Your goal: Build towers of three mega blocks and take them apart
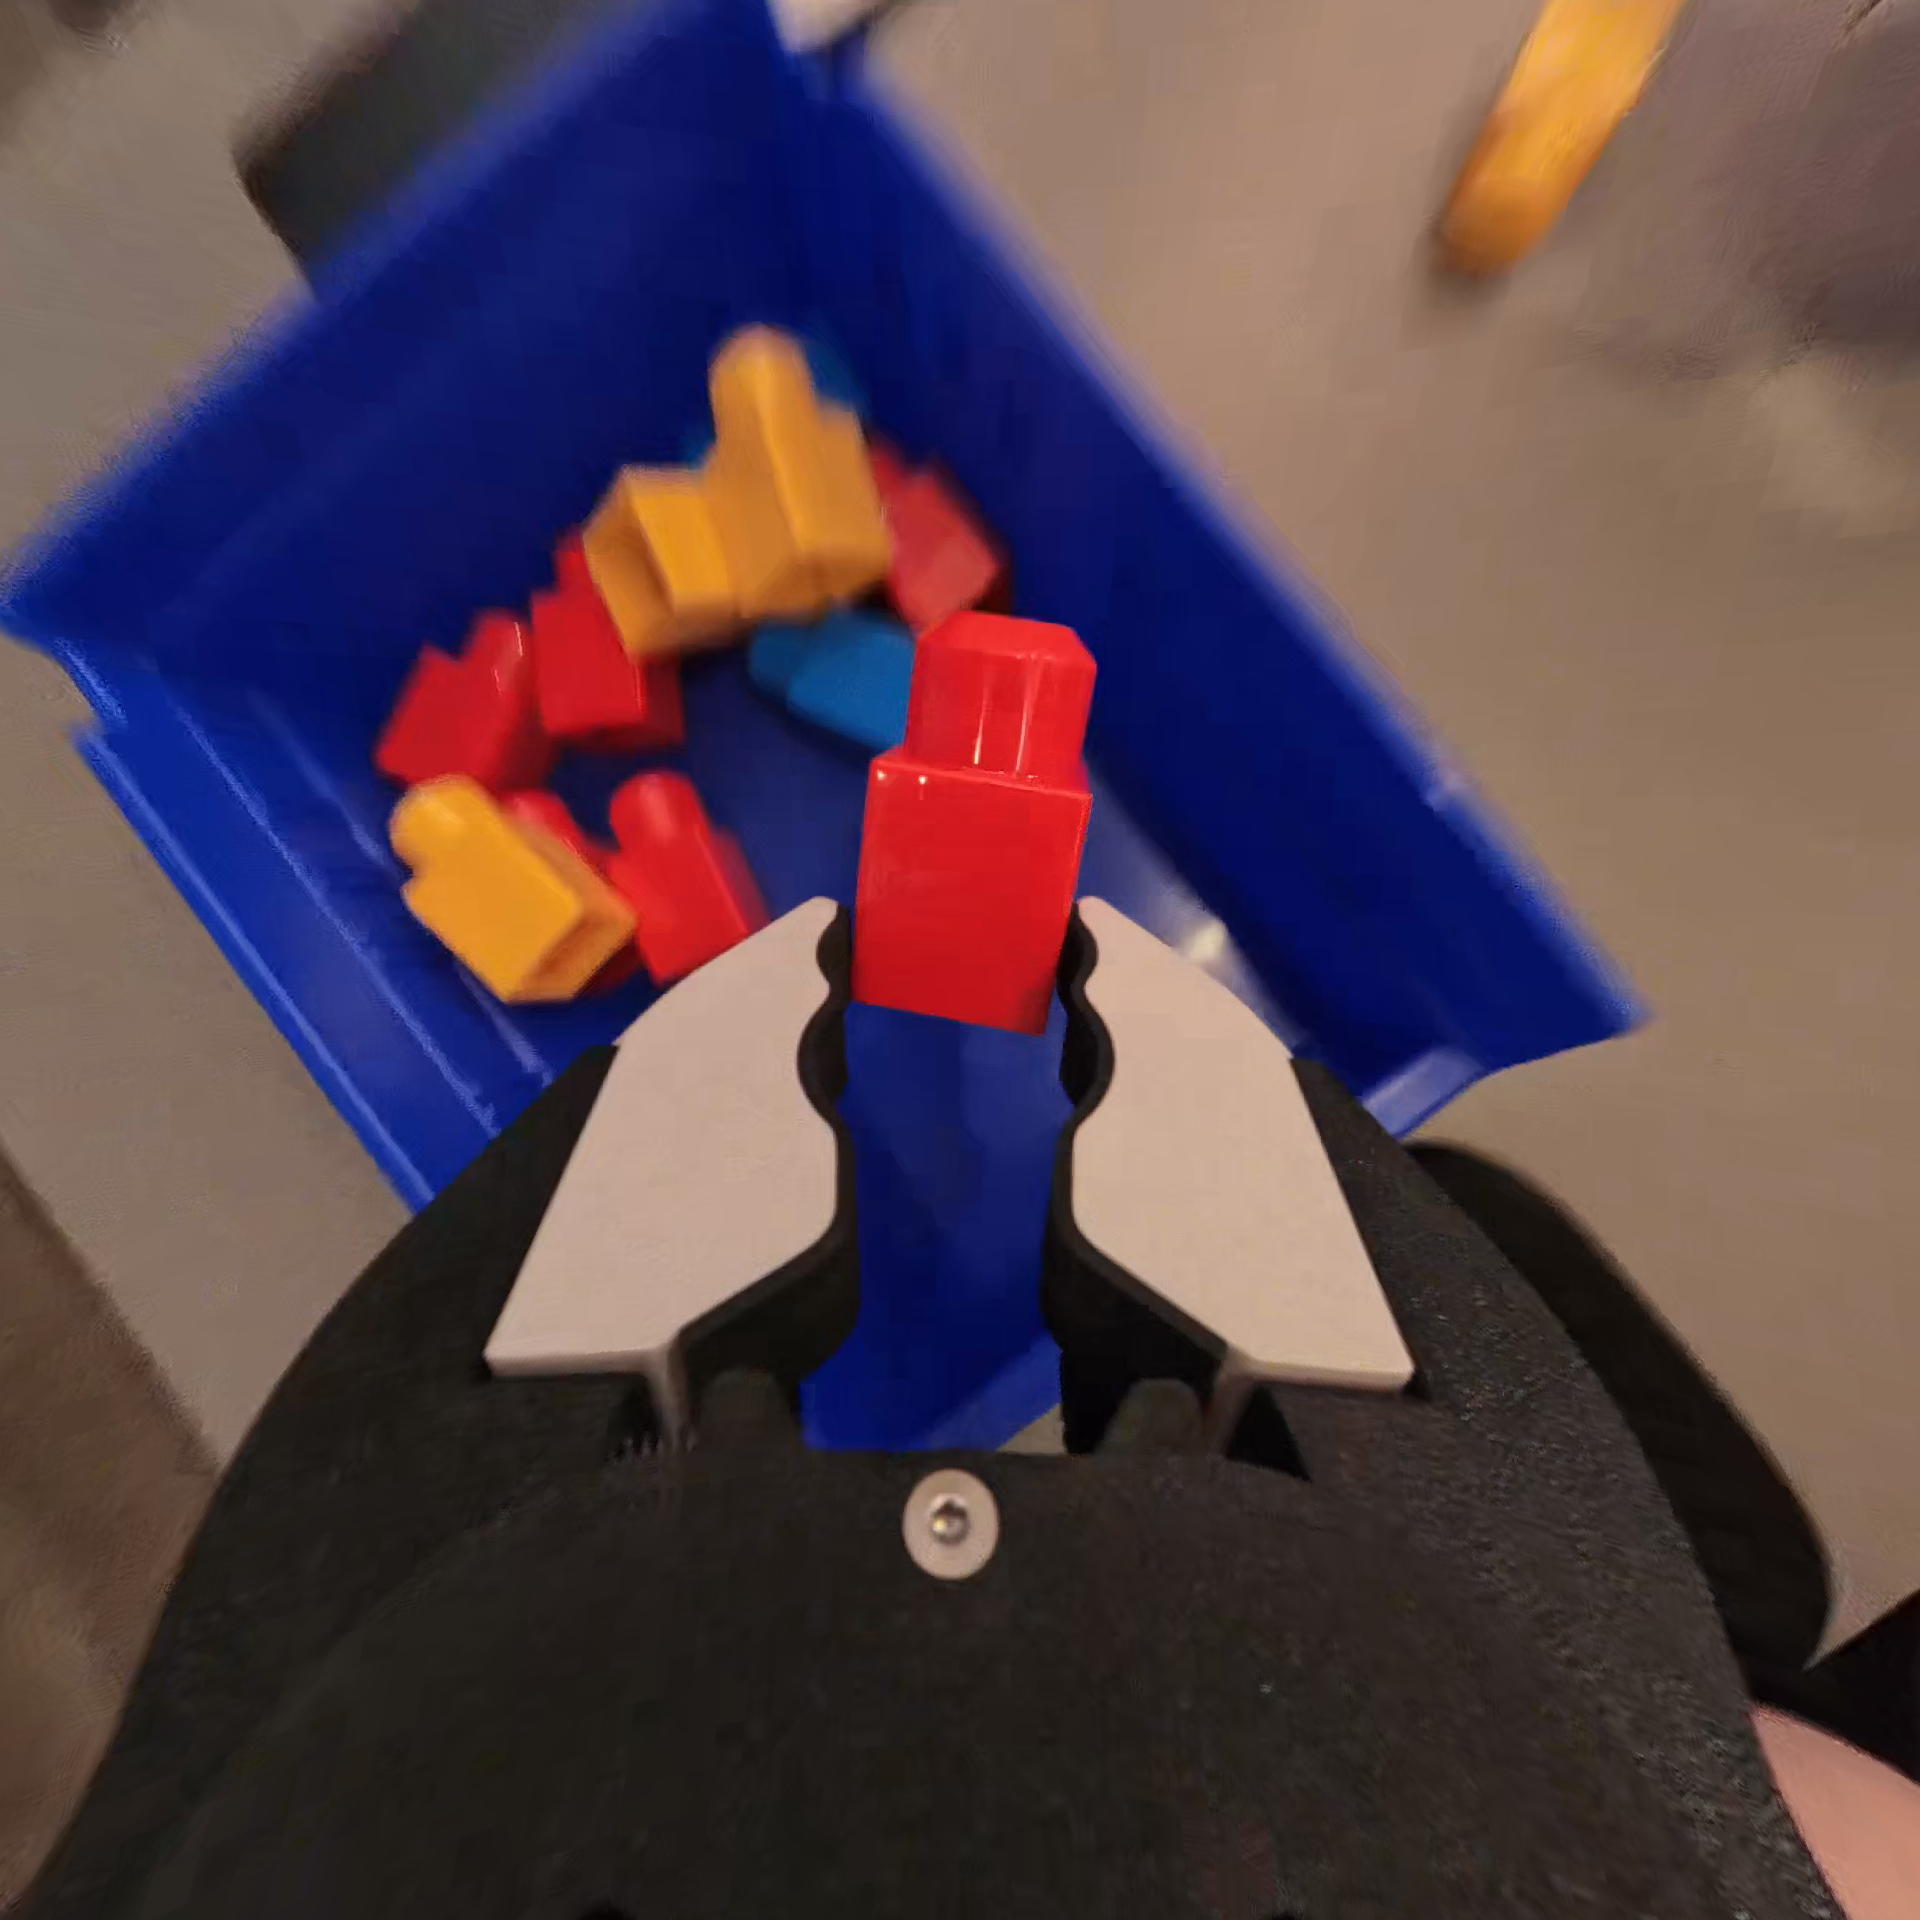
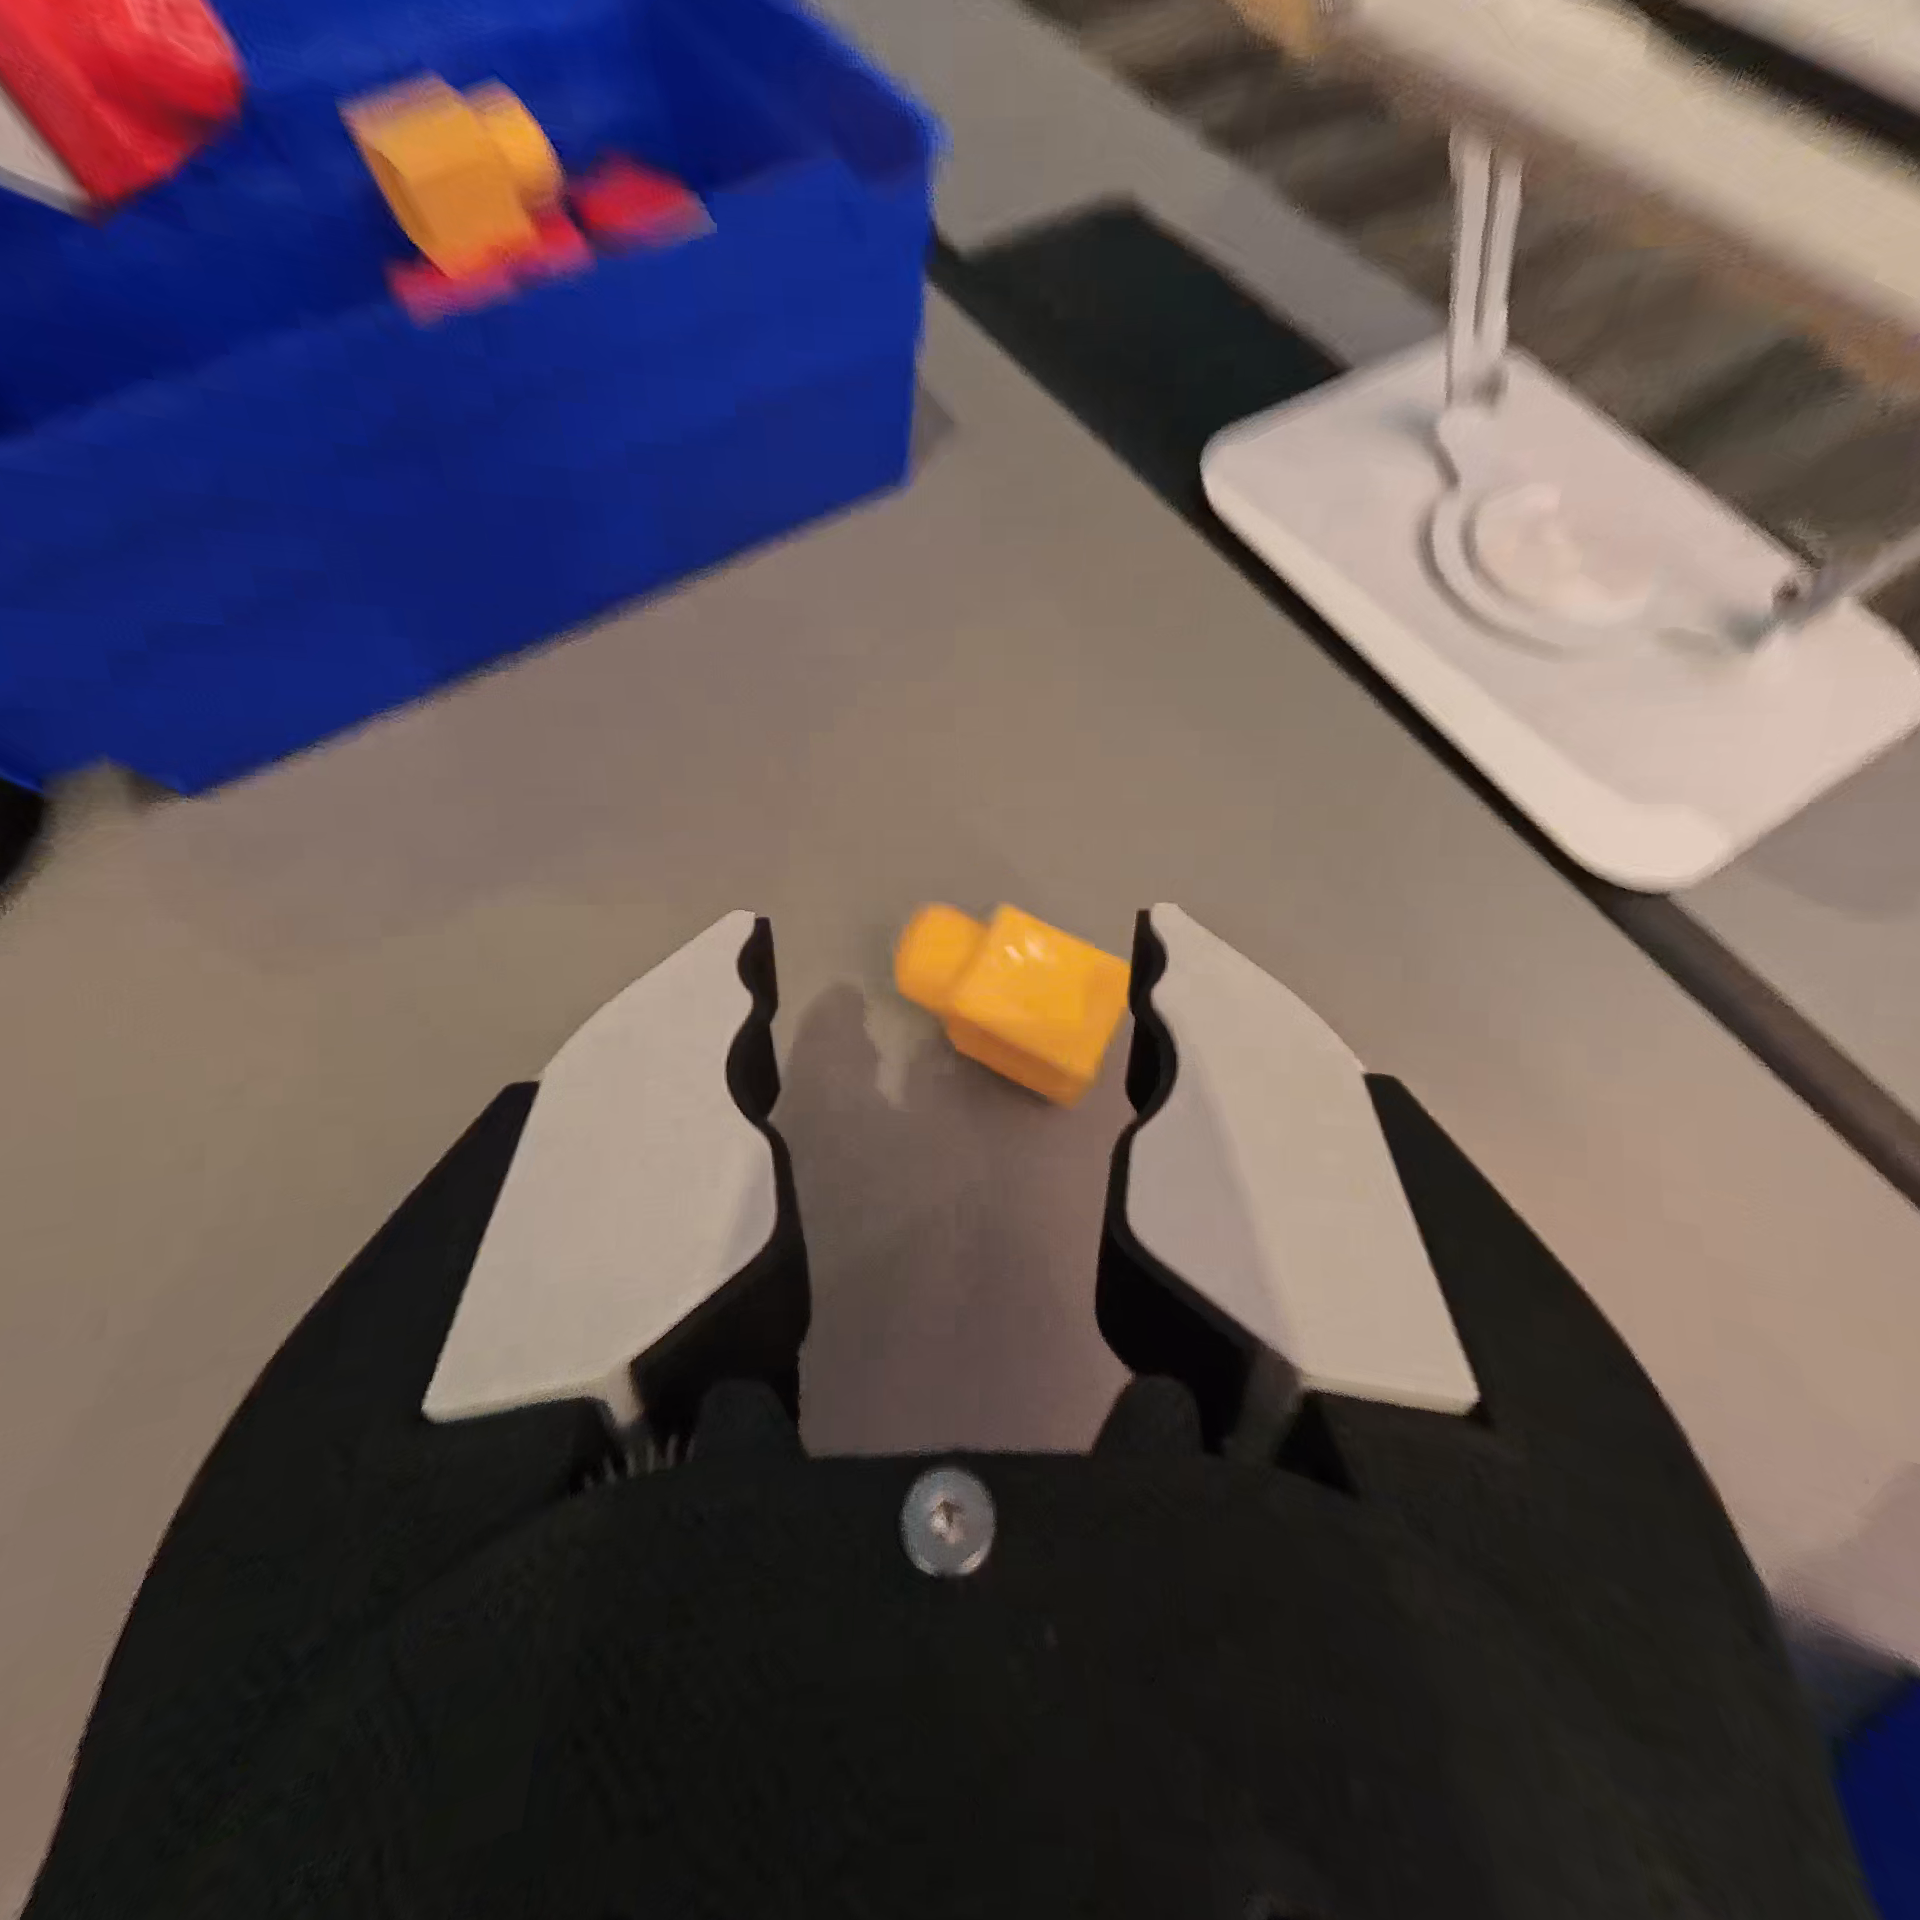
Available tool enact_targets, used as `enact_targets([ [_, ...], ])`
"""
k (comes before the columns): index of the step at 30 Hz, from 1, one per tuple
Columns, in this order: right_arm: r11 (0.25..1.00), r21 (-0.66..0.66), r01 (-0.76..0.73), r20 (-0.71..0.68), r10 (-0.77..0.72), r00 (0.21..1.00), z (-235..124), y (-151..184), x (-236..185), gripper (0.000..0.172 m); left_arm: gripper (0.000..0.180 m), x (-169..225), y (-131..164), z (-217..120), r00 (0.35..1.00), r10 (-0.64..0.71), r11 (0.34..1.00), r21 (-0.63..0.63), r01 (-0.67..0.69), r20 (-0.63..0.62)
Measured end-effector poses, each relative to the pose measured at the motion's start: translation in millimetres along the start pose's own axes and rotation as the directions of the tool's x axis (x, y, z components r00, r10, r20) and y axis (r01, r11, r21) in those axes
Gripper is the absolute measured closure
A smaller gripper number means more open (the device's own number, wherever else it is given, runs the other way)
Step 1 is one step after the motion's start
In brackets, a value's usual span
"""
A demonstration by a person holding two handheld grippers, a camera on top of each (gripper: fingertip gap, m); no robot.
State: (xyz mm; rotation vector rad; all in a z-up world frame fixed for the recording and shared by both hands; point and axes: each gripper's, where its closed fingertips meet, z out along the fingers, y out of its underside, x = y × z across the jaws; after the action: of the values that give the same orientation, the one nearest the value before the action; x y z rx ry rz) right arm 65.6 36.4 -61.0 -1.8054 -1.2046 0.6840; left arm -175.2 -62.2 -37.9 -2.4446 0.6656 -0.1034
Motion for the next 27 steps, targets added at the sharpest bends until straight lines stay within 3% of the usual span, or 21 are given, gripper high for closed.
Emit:
enact_targets([
  [2, 0.983, 0.182, -0.01, 0.122, -0.013, 0.992, -14, -38, -30, 0.105, 0.142, 21, -41, -33, 0.996, 0.023, 0.97, 0.245, -0.002, -0.081],
  [5, 0.896, 0.441, -0.054, 0.333, -0.108, 0.937, -52, -92, -88, 0.106, 0.142, 72, -93, -70, 0.963, 0.155, 0.86, 0.511, -0.02, -0.222],
  [8, 0.82, 0.565, -0.09, 0.392, -0.17, 0.904, -83, -120, -120, 0.108, 0.142, 126, -116, -76, 0.888, 0.309, 0.804, 0.592, -0.053, -0.34],
  [10, 0.797, 0.595, -0.104, 0.395, -0.177, 0.902, -91, -126, -129, 0.109, 0.142, 150, -125, -71, 0.847, 0.343, 0.804, 0.593, -0.042, -0.405],
  [13, 0.8, 0.59, -0.113, 0.407, -0.174, 0.897, -89, -126, -134, 0.11, 0.143, 176, -129, -65, 0.785, 0.38, 0.812, 0.583, -0.029, -0.489],
  [16, 0.806, 0.568, -0.167, 0.475, -0.155, 0.866, -86, -122, -139, 0.119, 0.142, 189, -126, -53, 0.767, 0.411, 0.82, 0.567, -0.075, -0.494],
  [18, 0.809, 0.557, -0.187, 0.501, -0.148, 0.853, -84, -119, -138, 0.135, 0.142, 194, -127, -51, 0.755, 0.424, 0.817, 0.571, -0.08, -0.501],
  [20, 0.818, 0.545, -0.183, 0.51, -0.15, 0.847, -83, -116, -137, 0.136, 0.142, 194, -124, -50, 0.75, 0.425, 0.821, 0.565, -0.084, -0.507],
  [22, 0.838, 0.522, -0.157, 0.48, -0.136, 0.867, -80, -113, -129, 0.136, 0.122, 180, -123, -50, 0.785, 0.399, 0.829, 0.552, -0.088, -0.474],
  [24, 0.894, 0.437, -0.101, 0.404, -0.095, 0.91, -71, -102, -109, 0.136, 0.118, 146, -120, -52, 0.867, 0.33, 0.834, 0.546, -0.081, -0.374],
  [27, 0.979, 0.197, 0.056, 0.148, -0.086, 0.985, -50, -62, -58, 0.136, 0.12, 68, -101, -53, 0.979, 0.136, 0.87, 0.492, -0.044, -0.152],
])
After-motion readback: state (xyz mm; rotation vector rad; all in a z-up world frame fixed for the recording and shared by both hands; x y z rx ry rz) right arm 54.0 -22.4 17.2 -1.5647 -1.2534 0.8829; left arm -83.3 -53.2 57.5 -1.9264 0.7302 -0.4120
